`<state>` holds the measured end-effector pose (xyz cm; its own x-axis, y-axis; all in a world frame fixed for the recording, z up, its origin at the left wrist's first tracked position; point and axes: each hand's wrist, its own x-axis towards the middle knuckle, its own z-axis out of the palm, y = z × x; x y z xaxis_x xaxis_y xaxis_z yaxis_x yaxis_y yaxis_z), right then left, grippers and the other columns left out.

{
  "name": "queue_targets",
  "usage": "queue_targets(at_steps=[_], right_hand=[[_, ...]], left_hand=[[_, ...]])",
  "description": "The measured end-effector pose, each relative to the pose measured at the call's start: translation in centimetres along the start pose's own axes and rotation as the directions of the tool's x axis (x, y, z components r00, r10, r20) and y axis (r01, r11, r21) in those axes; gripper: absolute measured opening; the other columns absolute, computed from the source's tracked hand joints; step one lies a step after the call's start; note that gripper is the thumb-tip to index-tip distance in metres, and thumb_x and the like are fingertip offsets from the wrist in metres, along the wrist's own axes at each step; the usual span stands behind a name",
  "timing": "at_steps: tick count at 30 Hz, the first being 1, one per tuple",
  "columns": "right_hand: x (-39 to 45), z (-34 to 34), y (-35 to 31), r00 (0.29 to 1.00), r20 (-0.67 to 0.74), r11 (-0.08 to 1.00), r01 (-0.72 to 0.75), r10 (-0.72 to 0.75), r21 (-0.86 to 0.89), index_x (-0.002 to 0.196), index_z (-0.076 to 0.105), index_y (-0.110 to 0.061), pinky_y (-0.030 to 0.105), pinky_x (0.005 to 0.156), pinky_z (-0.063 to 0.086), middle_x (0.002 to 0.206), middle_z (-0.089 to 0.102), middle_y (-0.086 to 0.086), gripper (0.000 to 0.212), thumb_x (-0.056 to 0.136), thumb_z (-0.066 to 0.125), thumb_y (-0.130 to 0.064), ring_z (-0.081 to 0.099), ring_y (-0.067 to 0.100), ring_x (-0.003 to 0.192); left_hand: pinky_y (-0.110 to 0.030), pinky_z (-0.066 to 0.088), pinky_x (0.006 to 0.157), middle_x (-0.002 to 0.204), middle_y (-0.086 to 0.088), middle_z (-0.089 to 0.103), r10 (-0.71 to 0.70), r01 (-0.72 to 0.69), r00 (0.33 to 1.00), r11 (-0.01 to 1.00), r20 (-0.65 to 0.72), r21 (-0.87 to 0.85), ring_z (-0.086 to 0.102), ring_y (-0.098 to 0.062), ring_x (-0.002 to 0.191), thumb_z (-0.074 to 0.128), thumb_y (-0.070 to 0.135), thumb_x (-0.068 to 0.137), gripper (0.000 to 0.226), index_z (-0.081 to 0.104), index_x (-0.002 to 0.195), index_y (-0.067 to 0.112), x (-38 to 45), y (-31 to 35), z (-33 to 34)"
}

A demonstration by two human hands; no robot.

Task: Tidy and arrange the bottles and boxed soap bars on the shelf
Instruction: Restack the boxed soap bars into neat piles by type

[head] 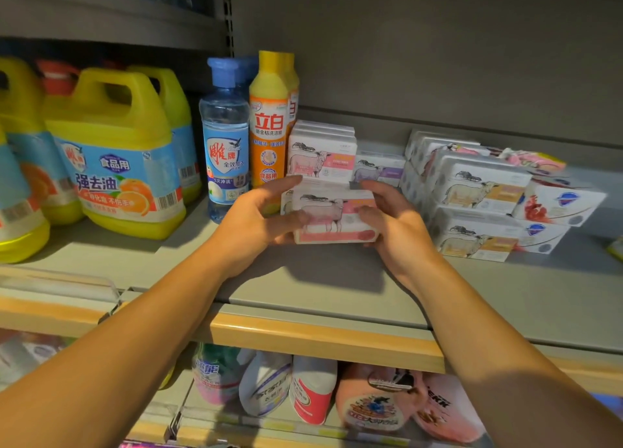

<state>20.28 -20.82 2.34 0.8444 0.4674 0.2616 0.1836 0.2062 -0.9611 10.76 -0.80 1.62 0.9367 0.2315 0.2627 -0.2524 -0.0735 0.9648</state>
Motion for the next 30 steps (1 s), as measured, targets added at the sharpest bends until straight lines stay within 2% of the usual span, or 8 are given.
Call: queue_targets(at_steps=[3, 6, 9, 11, 18, 21, 25, 30], right_hand=[[-0.2, 0.0, 0.1, 0.981, 0.070, 0.955, 0.193, -0.182, -0.223, 0.117, 0.060, -0.041, 0.027, 0.071, 0.057, 0.110, 0.069, -0.019, 0.047, 0.085, 0.066, -0.007, 0.070, 0.012, 0.093], [-0.4, 0.1, 0.3, 0.963, 0.136, 0.886, 0.266, -0.232, -0.379, 0.128, 0.051, -0.040, 0.031, 0.078, 0.057, 0.114, 0.068, -0.011, 0.058, 0.088, 0.063, 0.001, 0.068, 0.021, 0.093], [-0.8, 0.5, 0.4, 0.947, 0.174, 0.817, 0.322, -0.271, -0.478, 0.138, 0.047, -0.027, 0.020, 0.087, 0.051, 0.134, 0.054, 0.002, 0.064, 0.085, 0.065, 0.005, 0.059, 0.003, 0.110], [-0.9, 0.7, 0.5, 0.921, 0.200, 0.719, 0.386, -0.334, -0.578, 0.137, 0.050, -0.019, 0.012, 0.085, 0.047, 0.134, 0.051, 0.003, 0.062, 0.083, 0.069, 0.003, 0.054, -0.007, 0.105], [-0.7, 0.8, 0.5, 0.887, 0.122, 0.560, 0.382, -0.445, -0.735, 0.125, 0.063, -0.015, 0.001, 0.086, 0.034, 0.120, 0.054, -0.003, 0.055, 0.074, 0.079, -0.003, 0.050, 0.005, 0.104], [-0.4, 0.5, 0.2, 0.858, 0.048, 0.542, 0.365, -0.511, -0.757, 0.124, 0.063, -0.014, 0.003, 0.088, 0.036, 0.121, 0.051, -0.002, 0.053, 0.075, 0.077, -0.002, 0.054, 0.009, 0.104], [0.4, 0.4, -0.8, 0.833, 0.010, 0.499, 0.341, -0.553, -0.797, 0.127, 0.059, -0.013, -0.003, 0.092, 0.027, 0.120, 0.040, -0.007, 0.052, 0.078, 0.074, -0.002, 0.035, -0.008, 0.103], [3.5, 1.6, -2.3, 0.852, 0.071, 0.476, 0.357, -0.519, -0.804, 0.128, 0.059, -0.016, 0.003, 0.090, 0.029, 0.122, 0.049, 0.004, 0.049, 0.081, 0.073, -0.010, 0.043, 0.007, 0.106]], left_hand=[[-0.021, 0.057, 0.070, 0.117, 0.011, 0.071, 0.007, 0.001, 0.996, 0.995, -0.091, 0.096, 0.068, -0.005, 0.104, 0.074, 0.016, 0.085, 0.057, 0.053, 0.138, 0.025, 0.1, 0.0, 0.0], [-0.018, 0.056, 0.067, 0.101, 0.009, 0.076, 0.010, 0.005, 0.994, 0.990, -0.107, 0.139, 0.072, -0.009, 0.096, 0.074, 0.013, 0.084, 0.046, 0.060, 0.128, 0.020, -0.1, 0.1, 0.0], [-0.024, 0.058, 0.079, 0.110, 0.005, 0.074, 0.080, -0.067, 0.993, 0.987, -0.085, 0.148, 0.070, -0.011, 0.102, 0.075, 0.003, 0.081, 0.045, 0.063, 0.122, 0.018, -0.3, 0.4, 0.0], [-0.026, 0.058, 0.085, 0.115, 0.003, 0.072, 0.141, -0.127, 0.988, 0.974, -0.066, 0.189, 0.069, -0.009, 0.106, 0.076, -0.002, 0.079, 0.046, 0.063, 0.116, 0.022, -0.6, 0.5, 0.1], [-0.032, 0.056, 0.093, 0.121, 0.002, 0.068, 0.304, -0.238, 0.947, 0.880, -0.102, 0.411, 0.066, -0.010, 0.109, 0.079, 0.005, 0.079, 0.055, 0.058, 0.126, 0.022, -1.0, 0.1, 1.3], [-0.027, 0.056, 0.085, 0.113, 0.005, 0.068, 0.282, -0.138, 0.952, 0.750, -0.124, 0.648, 0.067, -0.012, 0.098, 0.078, 0.026, 0.080, 0.054, 0.057, 0.130, 0.020, -0.7, -0.4, 1.0], [-0.034, 0.053, 0.078, 0.108, 0.000, 0.071, 0.144, -0.109, 0.988, 0.396, 0.056, 0.912, 0.065, -0.023, 0.100, 0.063, 0.047, 0.084, 0.039, 0.070, 0.112, 0.020, -0.7, -0.9, -0.1], [-0.043, 0.055, 0.080, 0.103, 0.000, 0.070, 0.013, -0.136, 0.990, 0.305, 0.138, 0.943, 0.059, -0.023, 0.097, 0.036, 0.069, 0.078, 0.065, 0.070, 0.104, 0.020, -1.5, -0.9, -0.7]])
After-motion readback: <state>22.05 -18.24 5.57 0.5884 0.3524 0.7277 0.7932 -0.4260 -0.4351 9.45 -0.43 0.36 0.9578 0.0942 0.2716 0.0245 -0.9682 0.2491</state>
